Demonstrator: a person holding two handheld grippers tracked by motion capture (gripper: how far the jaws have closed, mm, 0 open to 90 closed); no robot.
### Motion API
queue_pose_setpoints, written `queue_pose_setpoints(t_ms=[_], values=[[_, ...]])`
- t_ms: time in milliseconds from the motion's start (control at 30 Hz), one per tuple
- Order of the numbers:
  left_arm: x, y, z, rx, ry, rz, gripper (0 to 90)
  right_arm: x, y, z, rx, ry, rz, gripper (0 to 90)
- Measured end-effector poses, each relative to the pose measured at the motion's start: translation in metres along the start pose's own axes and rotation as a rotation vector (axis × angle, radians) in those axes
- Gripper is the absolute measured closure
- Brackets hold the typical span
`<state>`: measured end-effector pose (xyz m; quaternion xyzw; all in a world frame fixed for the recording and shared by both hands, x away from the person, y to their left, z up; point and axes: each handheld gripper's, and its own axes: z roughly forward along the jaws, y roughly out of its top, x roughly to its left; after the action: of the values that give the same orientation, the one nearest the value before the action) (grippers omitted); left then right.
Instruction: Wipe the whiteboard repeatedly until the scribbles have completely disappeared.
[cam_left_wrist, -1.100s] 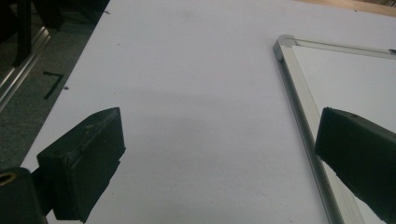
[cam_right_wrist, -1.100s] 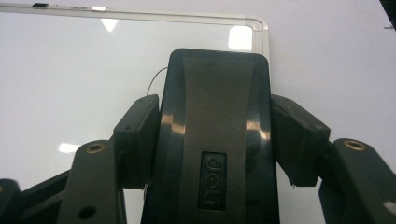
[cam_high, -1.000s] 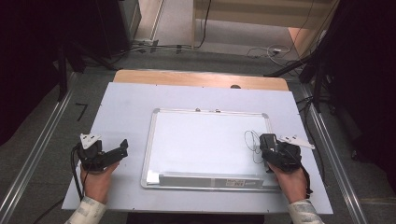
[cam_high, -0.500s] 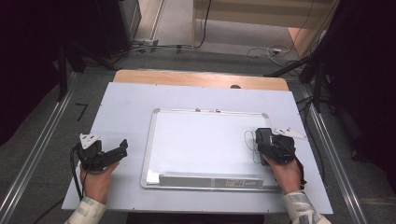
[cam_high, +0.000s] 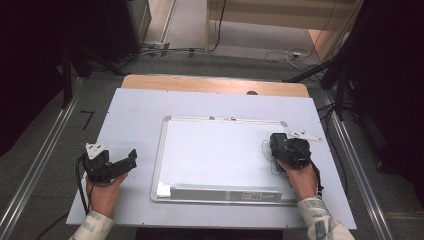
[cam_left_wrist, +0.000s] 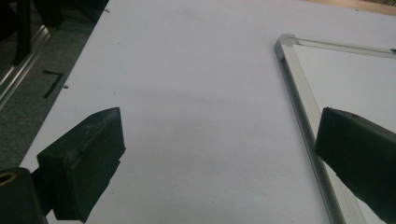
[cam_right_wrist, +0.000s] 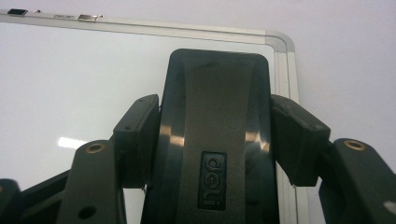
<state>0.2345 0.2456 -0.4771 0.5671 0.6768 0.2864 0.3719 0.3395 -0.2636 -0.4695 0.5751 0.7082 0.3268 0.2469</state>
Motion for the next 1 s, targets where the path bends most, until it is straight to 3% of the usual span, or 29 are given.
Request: queue_pose_setpoints(t_ms=[433, 1000], values=[[0.001, 0.0, 0.0, 0.0, 0.001, -0.004, 1.9, 0.001, 0.005, 0.02, 0.041, -0.014, -0.003, 35.9], [0.001, 0.0, 0.0, -0.002, 0.0, -0.003, 1.9, 0.001, 0.003, 0.029, 0.069, -0.032, -0.02, 33.8]])
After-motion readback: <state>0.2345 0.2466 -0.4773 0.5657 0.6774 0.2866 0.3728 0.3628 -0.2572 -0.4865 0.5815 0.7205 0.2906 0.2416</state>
